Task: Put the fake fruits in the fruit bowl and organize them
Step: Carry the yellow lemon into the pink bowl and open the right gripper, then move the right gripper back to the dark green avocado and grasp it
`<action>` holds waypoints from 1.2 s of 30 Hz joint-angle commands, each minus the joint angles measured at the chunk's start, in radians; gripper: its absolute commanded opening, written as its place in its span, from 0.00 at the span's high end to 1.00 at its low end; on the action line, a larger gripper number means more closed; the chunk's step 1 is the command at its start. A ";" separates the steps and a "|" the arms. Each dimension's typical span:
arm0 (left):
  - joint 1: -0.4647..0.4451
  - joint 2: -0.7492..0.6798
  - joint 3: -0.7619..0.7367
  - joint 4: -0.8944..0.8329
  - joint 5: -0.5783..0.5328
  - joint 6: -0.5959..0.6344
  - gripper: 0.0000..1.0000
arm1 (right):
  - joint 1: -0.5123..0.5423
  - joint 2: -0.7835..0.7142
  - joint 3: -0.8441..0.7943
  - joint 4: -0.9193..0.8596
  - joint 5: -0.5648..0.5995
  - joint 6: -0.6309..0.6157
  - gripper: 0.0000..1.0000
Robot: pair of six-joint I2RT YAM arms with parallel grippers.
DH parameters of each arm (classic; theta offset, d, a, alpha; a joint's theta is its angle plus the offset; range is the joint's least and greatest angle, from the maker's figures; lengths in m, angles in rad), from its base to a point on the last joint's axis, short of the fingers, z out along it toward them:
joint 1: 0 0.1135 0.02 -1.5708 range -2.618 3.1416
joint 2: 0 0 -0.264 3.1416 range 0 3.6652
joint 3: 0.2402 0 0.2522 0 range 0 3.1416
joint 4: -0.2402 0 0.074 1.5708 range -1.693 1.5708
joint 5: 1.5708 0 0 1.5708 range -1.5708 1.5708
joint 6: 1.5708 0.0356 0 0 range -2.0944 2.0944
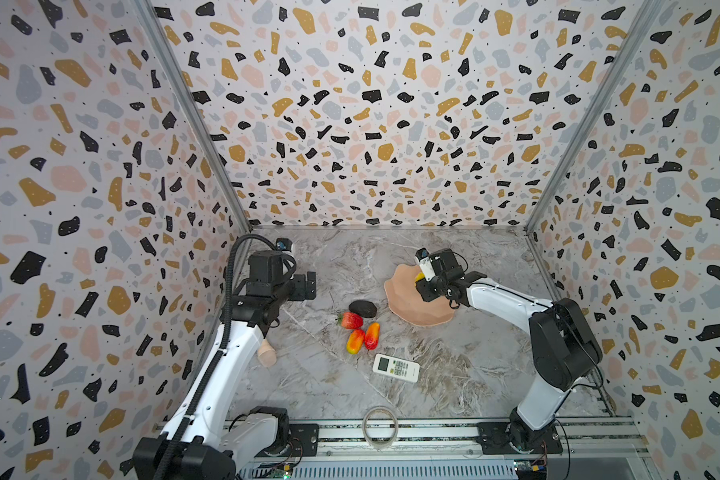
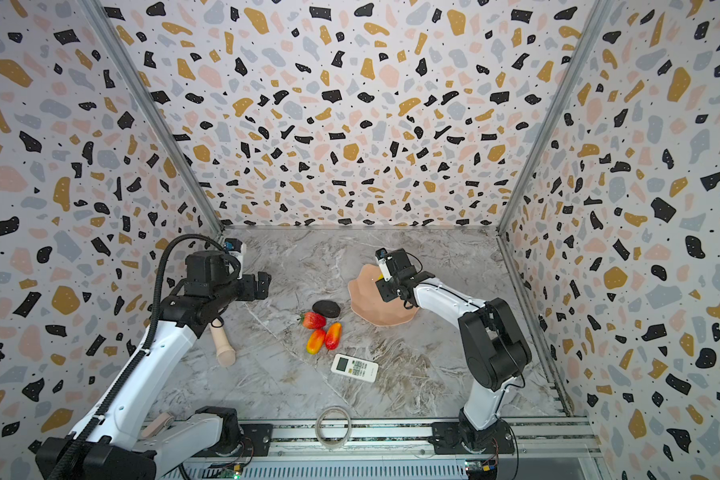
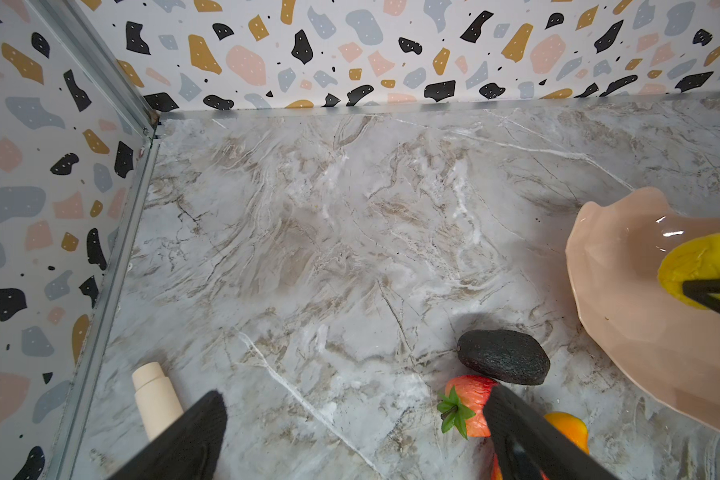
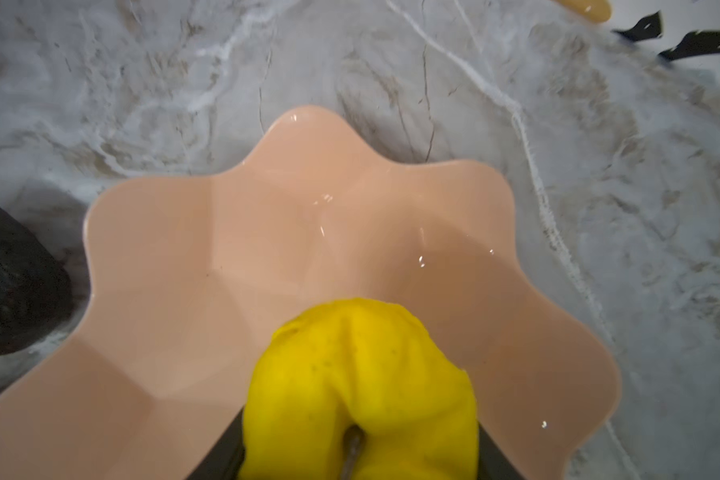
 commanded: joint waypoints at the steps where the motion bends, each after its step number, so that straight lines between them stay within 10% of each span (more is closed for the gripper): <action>1: 0.005 0.002 -0.007 0.026 0.006 0.013 0.00 | 0.001 0.025 0.006 0.066 -0.032 0.031 0.64; 13: 0.004 0.005 -0.009 0.029 -0.003 0.016 0.00 | 0.005 0.071 -0.012 0.084 -0.012 0.047 0.59; 36: 0.005 0.004 -0.011 0.029 0.000 0.018 0.00 | 0.081 -0.037 0.129 -0.049 0.041 -0.076 0.01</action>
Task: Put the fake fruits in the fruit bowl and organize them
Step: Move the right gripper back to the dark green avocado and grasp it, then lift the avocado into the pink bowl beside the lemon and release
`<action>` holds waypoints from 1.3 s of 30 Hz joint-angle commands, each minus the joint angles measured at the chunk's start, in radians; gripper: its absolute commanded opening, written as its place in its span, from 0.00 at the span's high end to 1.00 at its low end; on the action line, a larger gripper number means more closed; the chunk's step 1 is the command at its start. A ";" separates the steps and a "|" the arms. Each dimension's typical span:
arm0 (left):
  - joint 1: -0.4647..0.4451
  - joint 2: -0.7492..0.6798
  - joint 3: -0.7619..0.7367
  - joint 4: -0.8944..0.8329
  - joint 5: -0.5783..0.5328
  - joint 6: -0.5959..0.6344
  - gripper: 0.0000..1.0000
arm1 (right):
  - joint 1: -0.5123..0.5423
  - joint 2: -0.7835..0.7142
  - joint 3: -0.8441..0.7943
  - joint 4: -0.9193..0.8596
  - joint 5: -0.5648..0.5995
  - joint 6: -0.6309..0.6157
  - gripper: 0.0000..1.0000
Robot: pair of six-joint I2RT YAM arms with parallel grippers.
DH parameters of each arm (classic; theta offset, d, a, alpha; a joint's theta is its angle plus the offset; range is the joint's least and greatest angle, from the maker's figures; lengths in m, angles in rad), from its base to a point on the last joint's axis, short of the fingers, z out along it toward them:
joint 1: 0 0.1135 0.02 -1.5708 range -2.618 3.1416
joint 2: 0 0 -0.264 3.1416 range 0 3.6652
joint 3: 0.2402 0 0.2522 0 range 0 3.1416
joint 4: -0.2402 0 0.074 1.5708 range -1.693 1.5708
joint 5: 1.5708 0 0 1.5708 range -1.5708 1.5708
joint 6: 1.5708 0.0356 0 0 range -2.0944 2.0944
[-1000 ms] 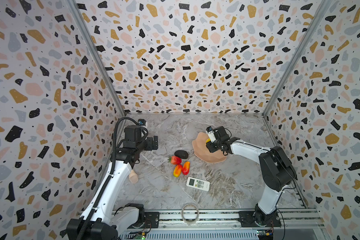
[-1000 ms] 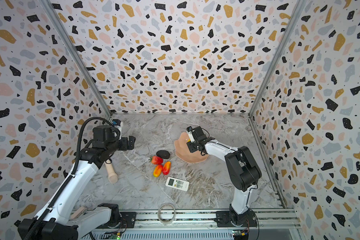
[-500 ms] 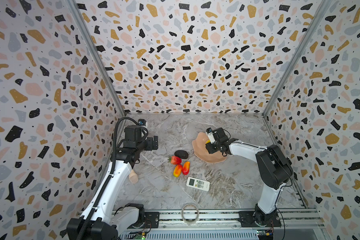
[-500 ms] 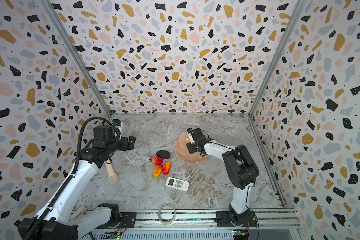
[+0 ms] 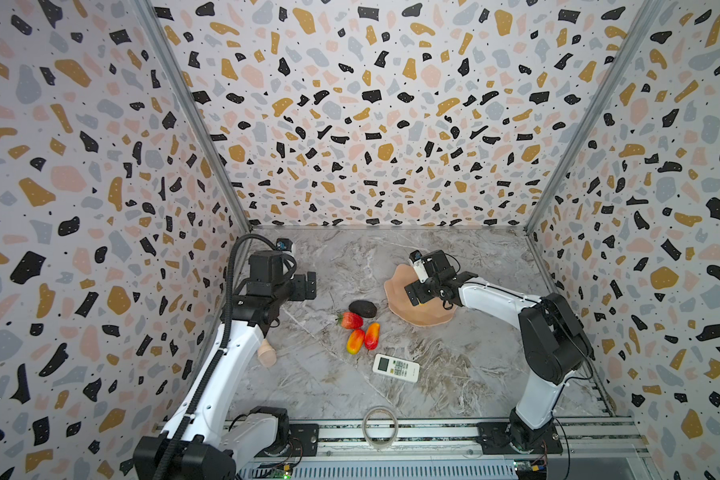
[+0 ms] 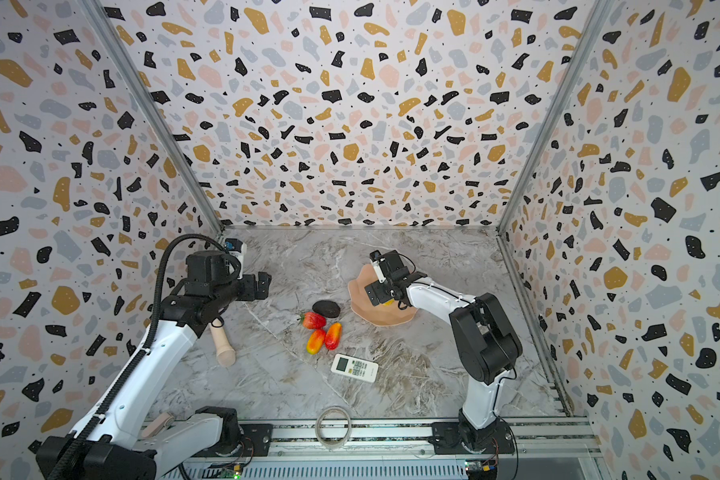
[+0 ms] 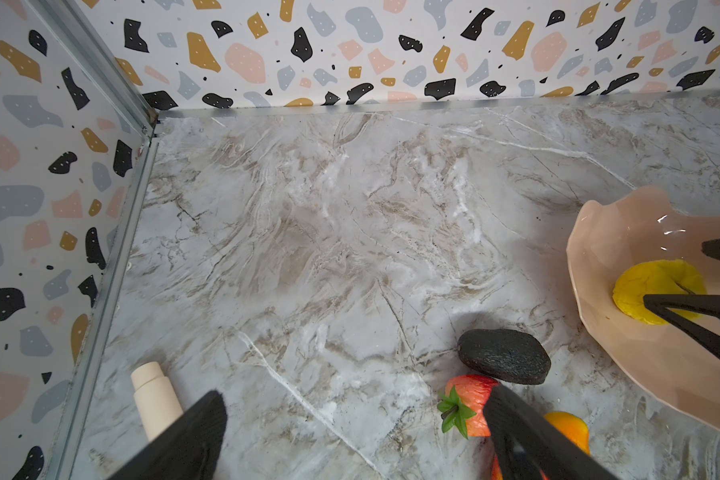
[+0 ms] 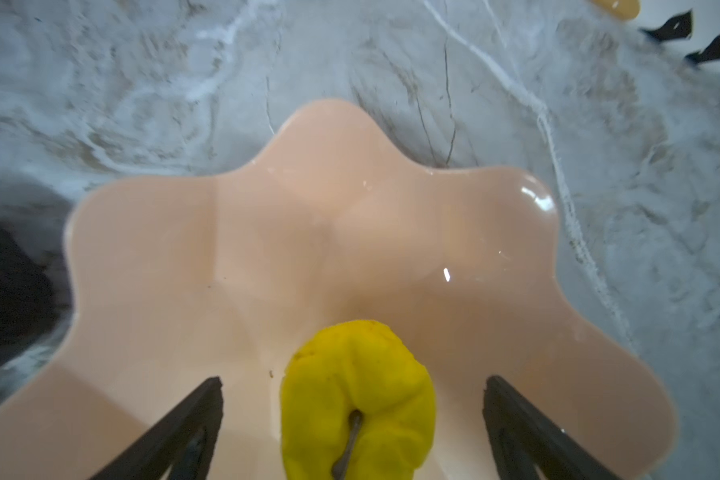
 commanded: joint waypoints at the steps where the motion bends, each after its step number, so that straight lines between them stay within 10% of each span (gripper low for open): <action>1: 0.005 0.000 -0.011 0.029 0.001 0.018 0.00 | 0.050 -0.069 0.077 -0.041 -0.013 -0.083 0.01; 14: 0.005 -0.012 -0.014 0.030 0.009 0.022 0.00 | 0.216 0.190 0.430 -0.237 -0.204 -0.375 0.00; 39: 0.005 -0.014 -0.018 0.032 0.010 0.026 0.00 | 0.250 0.494 0.656 -0.397 -0.325 -0.387 0.48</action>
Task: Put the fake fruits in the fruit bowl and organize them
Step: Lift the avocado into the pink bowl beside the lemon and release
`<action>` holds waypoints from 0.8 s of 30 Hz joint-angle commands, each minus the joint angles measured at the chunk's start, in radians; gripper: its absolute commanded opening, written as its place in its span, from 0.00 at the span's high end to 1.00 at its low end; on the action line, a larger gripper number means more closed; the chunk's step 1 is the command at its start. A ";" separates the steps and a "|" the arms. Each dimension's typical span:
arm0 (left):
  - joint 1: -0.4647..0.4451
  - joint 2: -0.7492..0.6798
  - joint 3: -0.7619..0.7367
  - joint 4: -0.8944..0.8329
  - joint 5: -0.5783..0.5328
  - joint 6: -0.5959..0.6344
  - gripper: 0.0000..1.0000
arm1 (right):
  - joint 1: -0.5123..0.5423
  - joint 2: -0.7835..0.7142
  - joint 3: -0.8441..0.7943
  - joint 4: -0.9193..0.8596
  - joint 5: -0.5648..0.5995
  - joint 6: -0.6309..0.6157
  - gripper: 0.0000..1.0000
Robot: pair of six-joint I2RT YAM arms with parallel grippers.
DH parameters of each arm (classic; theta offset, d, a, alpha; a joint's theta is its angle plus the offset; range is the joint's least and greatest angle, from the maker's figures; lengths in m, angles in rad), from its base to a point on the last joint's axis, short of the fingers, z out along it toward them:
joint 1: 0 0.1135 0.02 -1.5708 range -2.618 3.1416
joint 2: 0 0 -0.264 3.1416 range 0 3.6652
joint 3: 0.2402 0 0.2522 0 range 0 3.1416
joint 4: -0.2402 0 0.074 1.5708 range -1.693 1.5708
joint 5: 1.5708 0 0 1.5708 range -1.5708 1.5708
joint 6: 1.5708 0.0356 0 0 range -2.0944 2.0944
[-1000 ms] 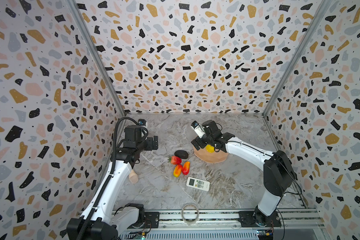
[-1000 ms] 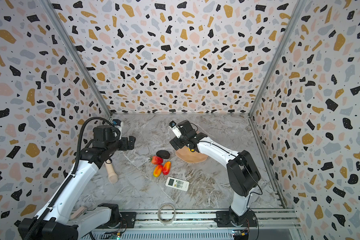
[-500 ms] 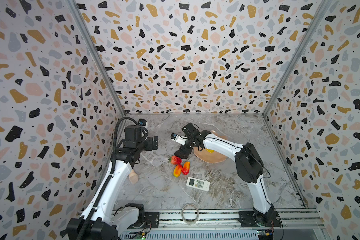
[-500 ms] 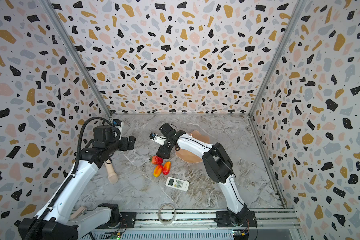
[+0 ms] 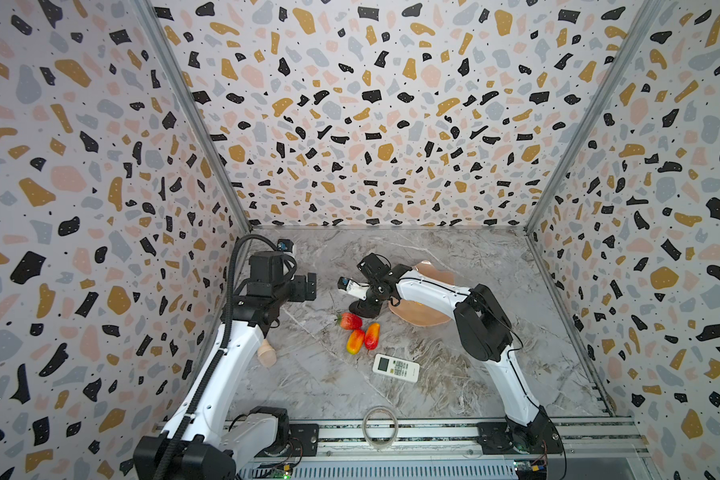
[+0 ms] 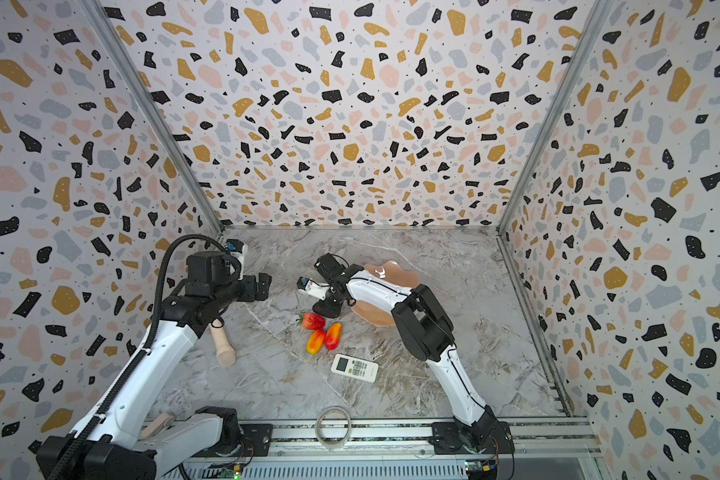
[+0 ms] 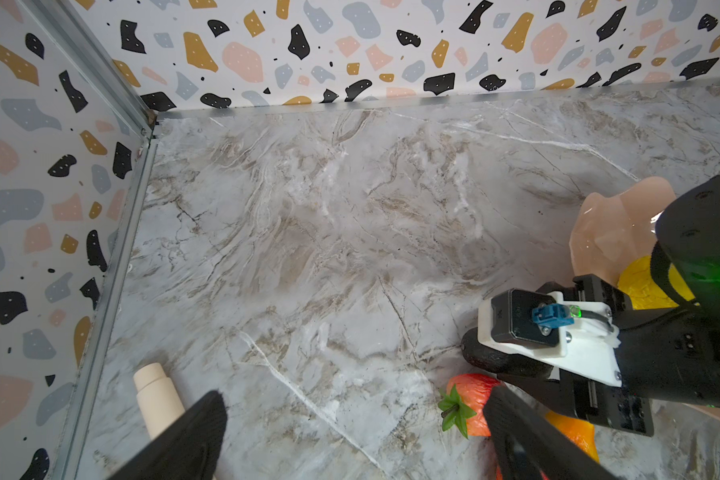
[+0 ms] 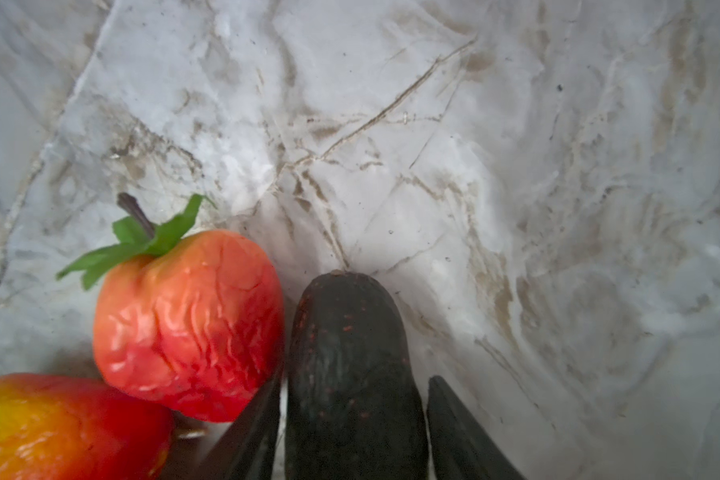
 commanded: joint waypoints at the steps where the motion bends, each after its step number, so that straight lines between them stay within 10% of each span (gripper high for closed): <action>1: 0.005 -0.014 -0.013 0.032 0.009 0.008 0.00 | 0.005 0.007 0.037 -0.033 -0.025 0.015 0.52; 8: 0.005 -0.012 -0.013 0.032 0.009 0.009 0.00 | 0.005 -0.032 0.042 -0.038 -0.013 0.014 0.77; 24: 0.004 -0.014 -0.011 0.034 0.012 0.008 0.00 | -0.085 -0.404 -0.179 0.079 0.124 0.070 0.93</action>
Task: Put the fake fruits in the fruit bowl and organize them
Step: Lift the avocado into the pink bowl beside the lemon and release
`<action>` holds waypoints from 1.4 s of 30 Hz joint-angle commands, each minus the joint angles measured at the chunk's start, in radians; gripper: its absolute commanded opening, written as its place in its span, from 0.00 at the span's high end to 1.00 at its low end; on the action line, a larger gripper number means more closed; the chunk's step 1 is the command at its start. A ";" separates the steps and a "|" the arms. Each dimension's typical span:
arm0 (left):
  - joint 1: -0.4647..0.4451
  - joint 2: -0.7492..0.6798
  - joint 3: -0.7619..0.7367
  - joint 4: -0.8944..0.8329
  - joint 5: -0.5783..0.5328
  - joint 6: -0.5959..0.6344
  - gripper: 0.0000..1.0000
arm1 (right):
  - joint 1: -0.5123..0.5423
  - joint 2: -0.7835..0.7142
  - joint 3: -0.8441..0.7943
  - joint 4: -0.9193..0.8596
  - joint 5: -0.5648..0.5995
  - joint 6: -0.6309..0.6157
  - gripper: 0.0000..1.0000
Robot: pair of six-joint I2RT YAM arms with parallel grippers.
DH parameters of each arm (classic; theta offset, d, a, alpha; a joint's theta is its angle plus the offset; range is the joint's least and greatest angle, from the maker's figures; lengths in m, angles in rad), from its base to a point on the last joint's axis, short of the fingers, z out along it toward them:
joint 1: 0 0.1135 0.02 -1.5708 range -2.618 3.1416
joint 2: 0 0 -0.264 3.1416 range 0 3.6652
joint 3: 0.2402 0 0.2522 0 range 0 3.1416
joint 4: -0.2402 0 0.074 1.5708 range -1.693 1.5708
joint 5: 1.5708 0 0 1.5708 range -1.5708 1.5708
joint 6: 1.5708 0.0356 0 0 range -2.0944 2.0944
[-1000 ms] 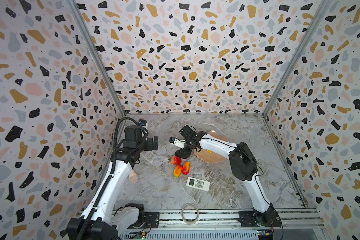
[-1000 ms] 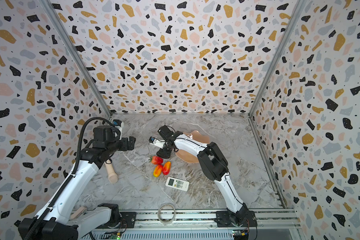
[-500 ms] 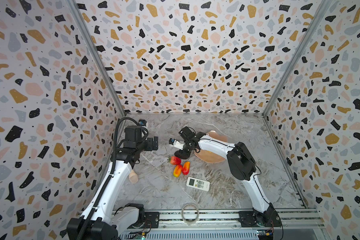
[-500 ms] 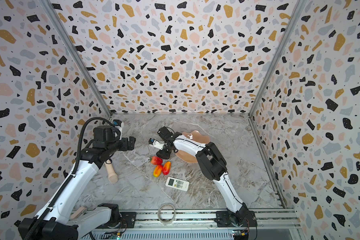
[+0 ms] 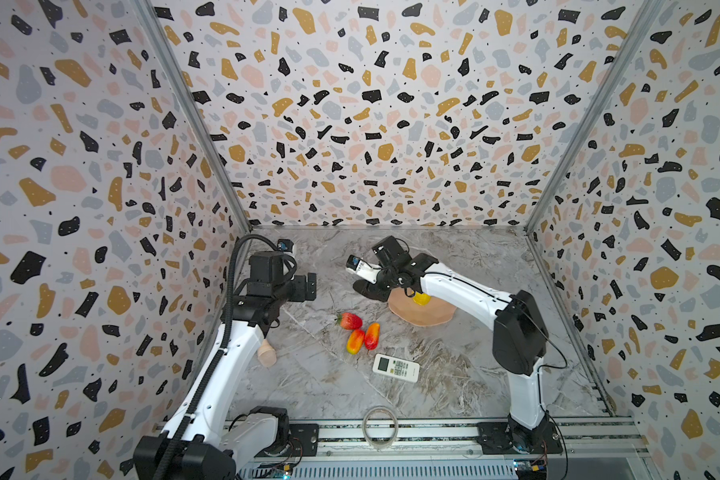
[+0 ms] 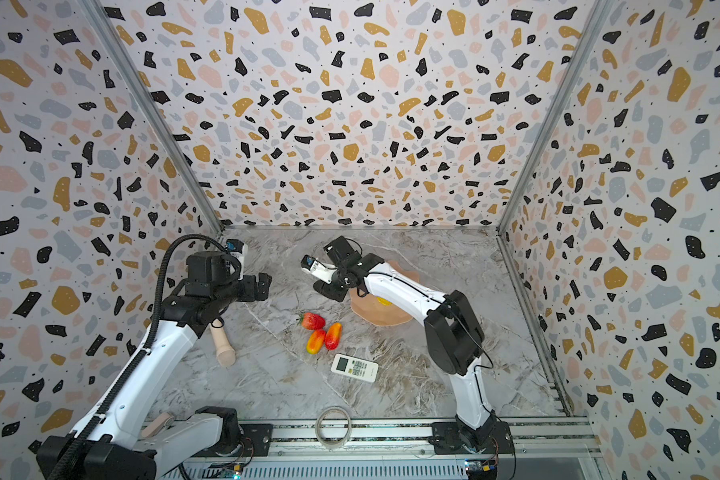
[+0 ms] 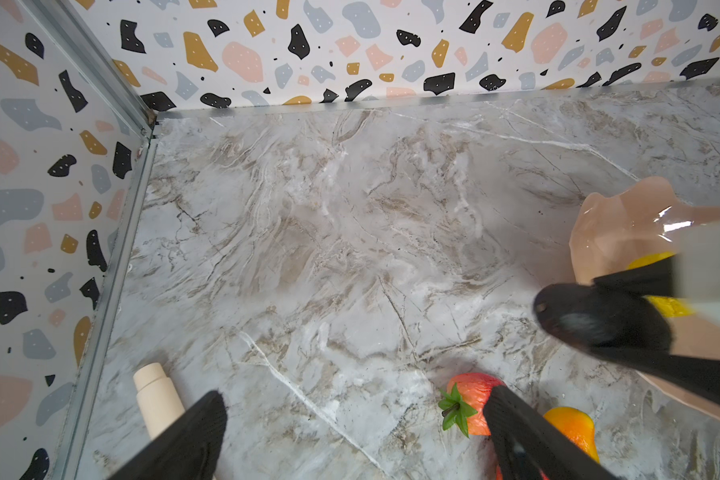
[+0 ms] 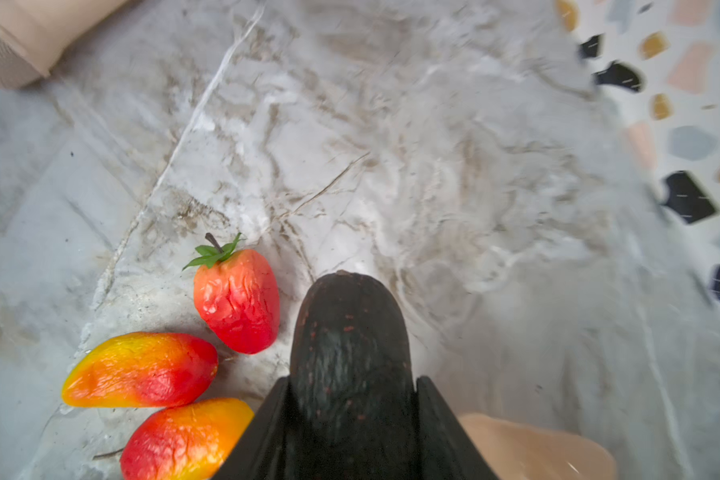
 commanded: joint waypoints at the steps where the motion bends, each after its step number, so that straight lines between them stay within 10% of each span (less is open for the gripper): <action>1: 0.005 -0.014 -0.011 0.033 0.014 0.008 0.00 | -0.053 -0.093 -0.065 0.013 0.075 0.045 0.93; 13: 0.004 -0.006 -0.007 0.032 0.026 0.006 0.00 | -0.131 -0.212 -0.334 0.064 0.089 0.110 0.96; 42: 0.004 -0.009 -0.008 0.030 0.024 0.009 0.01 | -0.115 -0.106 -0.405 0.131 0.099 0.162 0.93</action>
